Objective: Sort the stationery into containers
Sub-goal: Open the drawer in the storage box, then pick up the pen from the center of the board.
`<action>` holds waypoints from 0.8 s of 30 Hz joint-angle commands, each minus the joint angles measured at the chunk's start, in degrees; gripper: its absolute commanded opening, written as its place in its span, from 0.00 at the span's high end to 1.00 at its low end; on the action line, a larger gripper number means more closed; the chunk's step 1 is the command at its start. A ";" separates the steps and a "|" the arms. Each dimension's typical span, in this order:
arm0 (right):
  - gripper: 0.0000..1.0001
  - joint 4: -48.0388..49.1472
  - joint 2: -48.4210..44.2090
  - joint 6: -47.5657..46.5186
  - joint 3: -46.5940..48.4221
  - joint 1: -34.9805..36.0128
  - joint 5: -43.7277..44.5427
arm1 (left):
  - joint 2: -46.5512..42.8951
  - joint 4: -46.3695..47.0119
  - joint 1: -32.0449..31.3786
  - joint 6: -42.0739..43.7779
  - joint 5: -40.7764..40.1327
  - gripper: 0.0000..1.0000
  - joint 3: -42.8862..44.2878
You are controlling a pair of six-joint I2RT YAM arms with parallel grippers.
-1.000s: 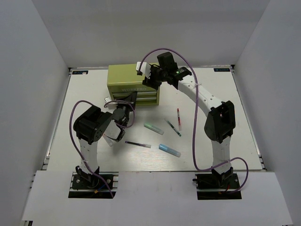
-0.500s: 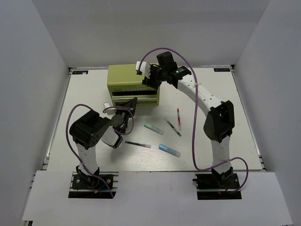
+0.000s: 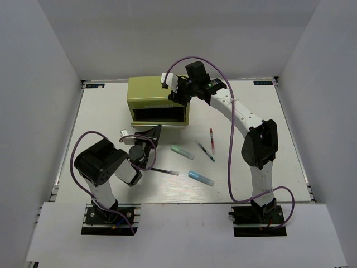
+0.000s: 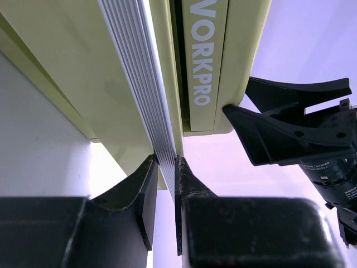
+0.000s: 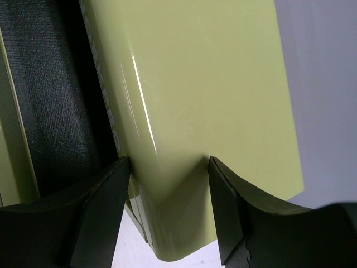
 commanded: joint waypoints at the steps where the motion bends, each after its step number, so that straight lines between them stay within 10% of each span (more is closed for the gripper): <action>1: 0.38 0.52 5.01 1.76 0.06 -0.86 5.11 | -0.46 19.16 -1.67 2.93 -3.59 1.00 -3.93; 6: 0.27 -0.01 4.66 1.76 -0.20 -0.69 4.76 | 0.15 19.16 -1.67 3.46 -3.07 0.93 -2.70; 8: 0.24 -0.27 4.04 1.49 -0.46 -0.77 3.97 | 0.15 19.16 -1.67 3.46 -3.07 0.52 -2.70; 12: 0.22 -0.10 1.76 1.41 -1.87 -0.86 2.30 | -0.38 19.16 -1.67 4.16 -1.58 0.16 -2.17; 24: 0.22 1.57 -10.98 1.41 -12.94 -1.21 0.62 | -15.21 4.25 -1.67 11.80 12.30 0.01 -4.98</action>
